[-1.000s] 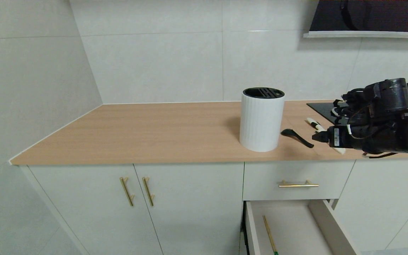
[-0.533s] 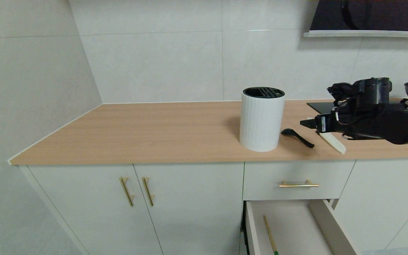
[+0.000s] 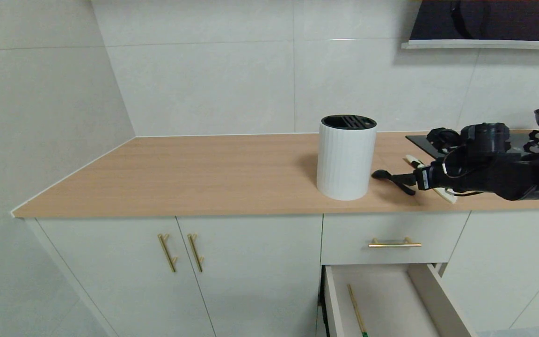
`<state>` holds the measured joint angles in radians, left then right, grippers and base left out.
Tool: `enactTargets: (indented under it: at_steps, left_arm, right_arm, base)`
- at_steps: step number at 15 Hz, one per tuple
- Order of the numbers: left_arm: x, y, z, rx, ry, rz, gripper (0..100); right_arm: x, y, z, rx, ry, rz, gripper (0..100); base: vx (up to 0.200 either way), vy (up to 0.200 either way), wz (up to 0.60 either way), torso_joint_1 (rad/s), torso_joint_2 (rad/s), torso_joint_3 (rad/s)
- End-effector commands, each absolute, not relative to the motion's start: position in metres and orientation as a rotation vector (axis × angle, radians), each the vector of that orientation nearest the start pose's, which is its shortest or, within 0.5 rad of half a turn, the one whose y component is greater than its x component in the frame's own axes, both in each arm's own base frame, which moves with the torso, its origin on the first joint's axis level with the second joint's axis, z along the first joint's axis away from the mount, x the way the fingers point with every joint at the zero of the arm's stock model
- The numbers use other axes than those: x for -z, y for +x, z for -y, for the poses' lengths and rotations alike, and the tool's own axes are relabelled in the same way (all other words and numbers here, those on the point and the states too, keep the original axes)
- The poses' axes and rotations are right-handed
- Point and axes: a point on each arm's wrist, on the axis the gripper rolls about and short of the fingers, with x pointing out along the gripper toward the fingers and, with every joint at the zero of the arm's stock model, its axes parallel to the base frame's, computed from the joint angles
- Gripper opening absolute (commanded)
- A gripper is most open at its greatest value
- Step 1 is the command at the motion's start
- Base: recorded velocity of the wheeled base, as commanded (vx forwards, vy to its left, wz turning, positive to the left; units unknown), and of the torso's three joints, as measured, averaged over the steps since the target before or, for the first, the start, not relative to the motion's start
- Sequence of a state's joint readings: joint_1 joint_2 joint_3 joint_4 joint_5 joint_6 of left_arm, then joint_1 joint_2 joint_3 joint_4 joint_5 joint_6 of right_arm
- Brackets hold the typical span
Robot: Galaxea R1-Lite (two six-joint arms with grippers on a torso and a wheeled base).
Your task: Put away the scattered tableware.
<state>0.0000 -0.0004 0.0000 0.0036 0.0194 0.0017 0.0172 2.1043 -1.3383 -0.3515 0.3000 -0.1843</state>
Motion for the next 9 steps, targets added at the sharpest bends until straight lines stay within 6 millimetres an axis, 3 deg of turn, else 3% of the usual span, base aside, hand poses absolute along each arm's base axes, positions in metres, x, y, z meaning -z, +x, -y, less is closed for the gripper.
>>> enactTargets:
  at_steps: [1, 5, 9]
  left_arm:
    - [-0.075, -0.023, 0.000, -0.020, 0.002, -0.005, 100]
    - [-0.075, -0.023, 0.000, -0.020, 0.002, -0.003, 100]
    - [-0.075, -0.023, 0.000, -0.020, 0.002, -0.005, 100]
  right_arm:
    - [-0.127, 0.433, -0.014, -0.354, -0.124, -0.418, 100]
    - [-0.110, 0.447, -0.016, -0.356, -0.125, -0.436, 100]
    - [-0.109, 0.452, -0.013, -0.351, -0.123, -0.420, 100]
  base:
    - [0.000, 0.000, 0.00, 0.000, 0.00, 0.000]
    - [0.000, 0.000, 0.00, 0.000, 0.00, 0.000]
    - [0.000, 0.000, 0.00, 0.000, 0.00, 0.000]
